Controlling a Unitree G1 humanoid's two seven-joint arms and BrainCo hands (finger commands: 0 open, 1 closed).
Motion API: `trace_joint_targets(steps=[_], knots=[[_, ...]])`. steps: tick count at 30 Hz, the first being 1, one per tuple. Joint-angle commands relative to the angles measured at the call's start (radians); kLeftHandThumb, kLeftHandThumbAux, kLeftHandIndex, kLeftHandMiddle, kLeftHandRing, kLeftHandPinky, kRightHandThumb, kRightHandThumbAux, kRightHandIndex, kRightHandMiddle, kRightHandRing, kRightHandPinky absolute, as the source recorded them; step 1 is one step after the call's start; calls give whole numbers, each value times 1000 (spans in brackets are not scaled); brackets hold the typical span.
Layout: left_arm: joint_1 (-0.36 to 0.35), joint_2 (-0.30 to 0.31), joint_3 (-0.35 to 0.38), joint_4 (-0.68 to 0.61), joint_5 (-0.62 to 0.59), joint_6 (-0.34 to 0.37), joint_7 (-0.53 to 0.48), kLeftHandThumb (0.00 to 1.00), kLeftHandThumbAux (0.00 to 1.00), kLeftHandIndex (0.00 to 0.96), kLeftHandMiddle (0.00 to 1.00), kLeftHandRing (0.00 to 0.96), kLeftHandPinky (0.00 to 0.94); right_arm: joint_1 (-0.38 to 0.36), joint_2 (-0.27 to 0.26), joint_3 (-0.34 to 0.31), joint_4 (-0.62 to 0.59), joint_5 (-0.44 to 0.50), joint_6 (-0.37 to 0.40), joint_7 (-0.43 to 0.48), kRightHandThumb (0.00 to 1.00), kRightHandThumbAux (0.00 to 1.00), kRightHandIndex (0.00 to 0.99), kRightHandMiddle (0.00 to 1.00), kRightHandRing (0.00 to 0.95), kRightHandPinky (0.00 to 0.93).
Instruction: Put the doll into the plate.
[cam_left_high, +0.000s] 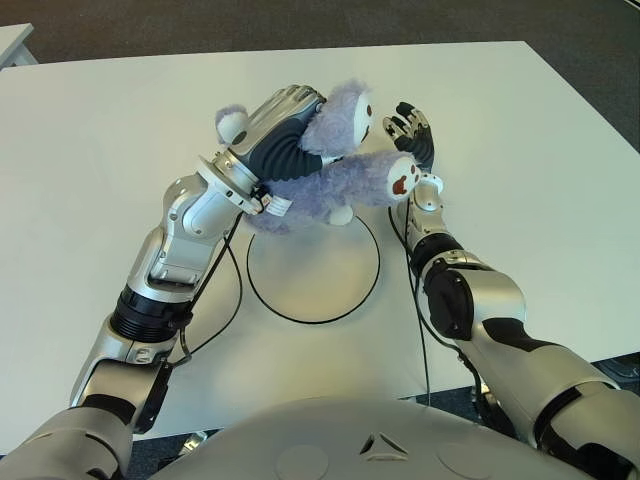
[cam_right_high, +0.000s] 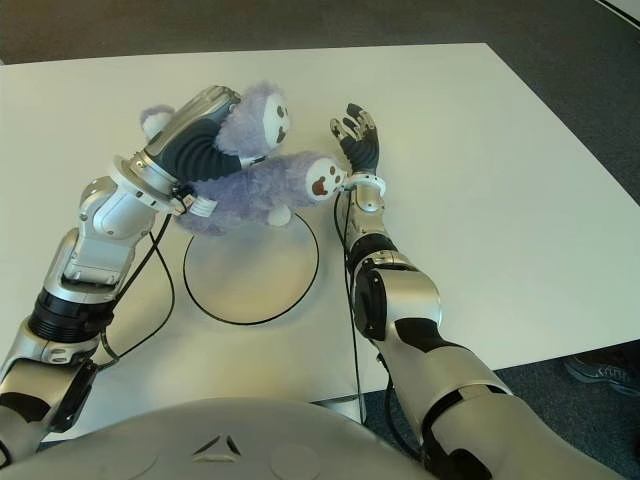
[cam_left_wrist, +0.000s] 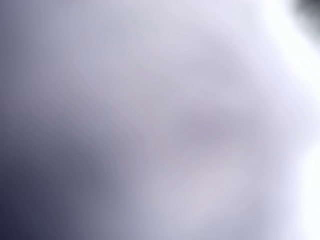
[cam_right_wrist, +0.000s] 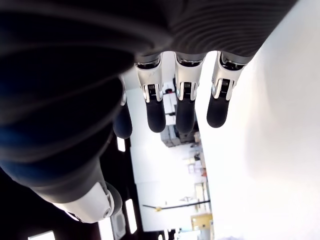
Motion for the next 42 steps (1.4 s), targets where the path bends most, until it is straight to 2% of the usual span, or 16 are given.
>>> trace_joint_targets(steps=[1,22,42], knots=[[19,-15,-7,-11,-8,-13,3,909,652,742,838,847,829,18,9,1,16,-2,22,-3,449,775,188,163,142,164],[49,-19,-35,-15,15,-37,-6,879,657,728,832,840,854,20,15,1,14,0,14,-4,478,778,194,167,143,164],[92,-47,-50,-25,-17,-2,-26,842,671,739,840,846,847,19,16,2,12,-1,14,-8,487,782,192,166,142,158]])
